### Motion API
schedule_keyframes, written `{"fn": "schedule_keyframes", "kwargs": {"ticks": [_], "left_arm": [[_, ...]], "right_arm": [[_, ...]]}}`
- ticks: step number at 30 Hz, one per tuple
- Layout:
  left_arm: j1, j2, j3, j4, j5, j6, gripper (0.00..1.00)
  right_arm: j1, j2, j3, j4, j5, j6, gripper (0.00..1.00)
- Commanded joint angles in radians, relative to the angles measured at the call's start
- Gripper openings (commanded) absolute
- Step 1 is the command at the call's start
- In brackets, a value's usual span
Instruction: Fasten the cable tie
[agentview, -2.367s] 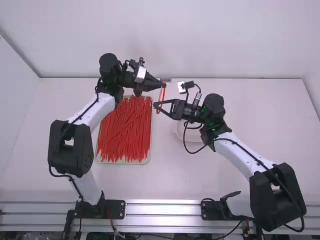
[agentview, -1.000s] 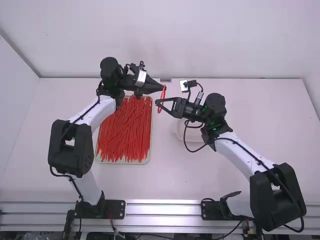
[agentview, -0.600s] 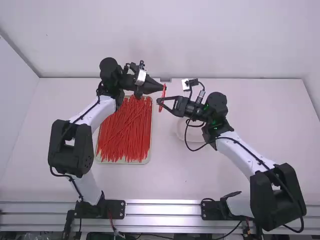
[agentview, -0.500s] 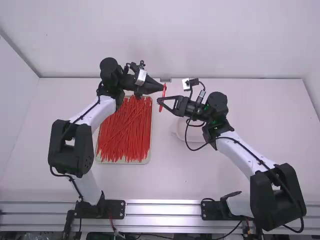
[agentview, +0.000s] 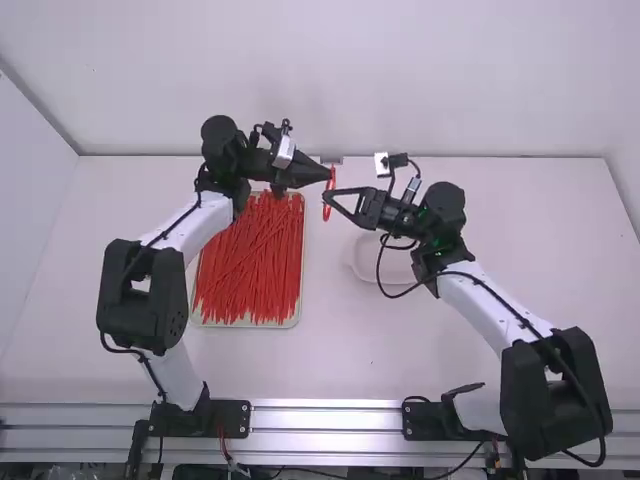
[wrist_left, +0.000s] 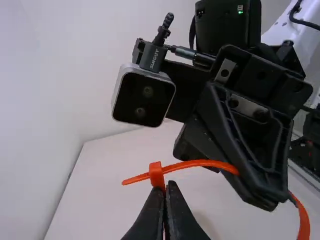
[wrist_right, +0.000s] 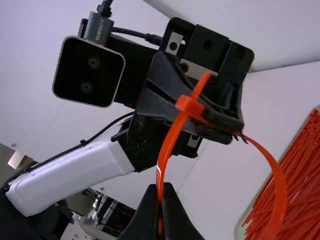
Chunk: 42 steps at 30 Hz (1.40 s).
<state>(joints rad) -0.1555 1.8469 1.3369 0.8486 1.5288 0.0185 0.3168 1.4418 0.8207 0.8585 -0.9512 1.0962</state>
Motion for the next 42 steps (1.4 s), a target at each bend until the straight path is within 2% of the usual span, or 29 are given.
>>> {"fn": "schedule_keyframes", "kwargs": {"ticks": [1, 8, 19, 23, 26, 31, 42], "left_arm": [[-0.005, 0.005, -0.019, 0.01, 0.038, -0.005, 0.01], [-0.03, 0.004, -0.02, 0.041, 0.038, -0.031, 0.01], [-0.03, 0.004, -0.027, 0.261, 0.038, -0.265, 0.01], [-0.035, 0.004, -0.069, 0.395, 0.038, -0.331, 0.01], [-0.041, 0.004, -0.122, 0.578, 0.038, -0.418, 0.01], [-0.041, 0.004, -0.164, 0.771, 0.038, -0.552, 0.01], [-0.014, 0.004, -0.168, 0.651, 0.038, -0.488, 0.01]], "right_arm": [[-0.024, 0.006, 0.038, 0.021, 0.04, -0.001, 0.0], [-0.024, 0.006, 0.038, 0.024, 0.047, -0.005, 0.0], [-0.029, 0.006, 0.037, 0.024, 0.054, -0.031, 0.0], [-0.03, 0.006, 0.037, 0.034, 0.055, -0.031, 0.0], [-0.03, 0.006, 0.037, 0.055, 0.056, -0.031, 0.0], [-0.03, 0.006, 0.037, 0.055, 0.055, -0.03, 0.0], [-0.017, 0.006, 0.038, 0.106, 0.033, -0.003, 0.0]]}}
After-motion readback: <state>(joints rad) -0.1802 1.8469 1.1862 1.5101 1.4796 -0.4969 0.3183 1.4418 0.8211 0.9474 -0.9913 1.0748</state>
